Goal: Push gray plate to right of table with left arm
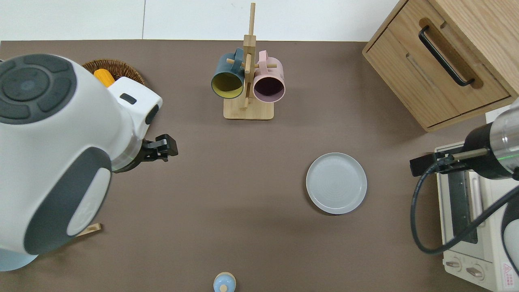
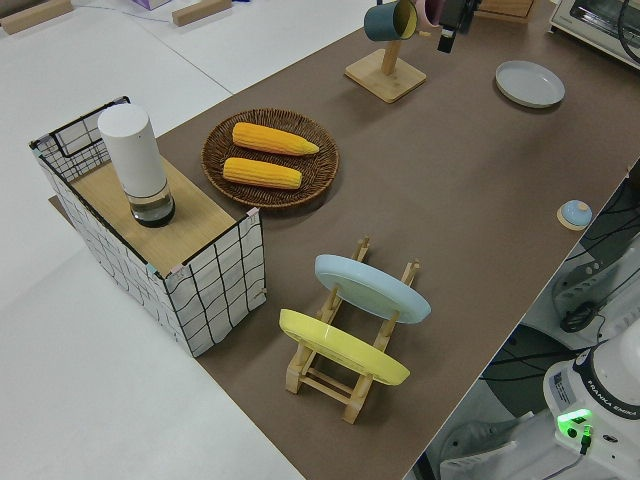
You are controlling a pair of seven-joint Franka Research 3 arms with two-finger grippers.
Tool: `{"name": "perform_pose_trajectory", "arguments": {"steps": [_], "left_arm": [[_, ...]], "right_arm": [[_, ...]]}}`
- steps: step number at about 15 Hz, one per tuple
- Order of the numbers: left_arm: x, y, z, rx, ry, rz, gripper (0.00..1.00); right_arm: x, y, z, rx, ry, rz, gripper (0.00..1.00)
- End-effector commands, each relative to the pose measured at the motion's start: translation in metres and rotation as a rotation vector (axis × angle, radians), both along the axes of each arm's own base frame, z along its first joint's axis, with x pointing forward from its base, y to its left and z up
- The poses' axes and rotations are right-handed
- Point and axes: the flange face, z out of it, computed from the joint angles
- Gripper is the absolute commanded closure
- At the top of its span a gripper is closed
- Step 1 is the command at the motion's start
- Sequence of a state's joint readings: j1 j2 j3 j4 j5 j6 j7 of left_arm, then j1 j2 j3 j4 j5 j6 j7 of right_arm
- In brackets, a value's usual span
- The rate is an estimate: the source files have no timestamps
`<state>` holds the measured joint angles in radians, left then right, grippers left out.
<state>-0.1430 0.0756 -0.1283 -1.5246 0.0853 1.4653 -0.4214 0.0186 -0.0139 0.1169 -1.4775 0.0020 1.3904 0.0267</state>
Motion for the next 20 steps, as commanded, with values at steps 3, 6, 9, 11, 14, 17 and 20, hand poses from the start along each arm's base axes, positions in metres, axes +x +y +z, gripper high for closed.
{"name": "perform_pose_trajectory", "arguments": {"steps": [3, 6, 9, 11, 14, 17, 20], "left_arm": [[-0.011, 0.099, 0.012, -0.077, 0.046, -0.036, 0.01], [-0.009, 0.139, 0.009, -0.091, 0.046, -0.049, 0.00], [-0.008, 0.165, -0.001, -0.090, 0.012, -0.020, 0.00], [-0.011, 0.163, -0.016, -0.099, 0.016, -0.020, 0.00], [-0.017, 0.159, -0.037, -0.108, -0.019, -0.029, 0.00], [-0.027, 0.156, -0.038, -0.134, -0.040, -0.093, 0.00], [-0.029, 0.154, -0.036, -0.136, -0.053, -0.089, 0.00]], "right_arm": [[-0.002, -0.002, 0.004, 0.009, 0.005, -0.006, 0.017], [-0.002, -0.002, 0.004, 0.009, 0.005, -0.006, 0.017], [-0.002, -0.002, 0.004, 0.009, 0.005, -0.006, 0.017], [-0.002, -0.002, 0.004, 0.009, 0.005, -0.006, 0.017], [-0.002, -0.002, 0.004, 0.009, 0.005, -0.006, 0.017], [-0.002, -0.002, 0.004, 0.009, 0.005, -0.008, 0.017], [-0.002, -0.002, 0.004, 0.009, 0.005, -0.006, 0.017]]}}
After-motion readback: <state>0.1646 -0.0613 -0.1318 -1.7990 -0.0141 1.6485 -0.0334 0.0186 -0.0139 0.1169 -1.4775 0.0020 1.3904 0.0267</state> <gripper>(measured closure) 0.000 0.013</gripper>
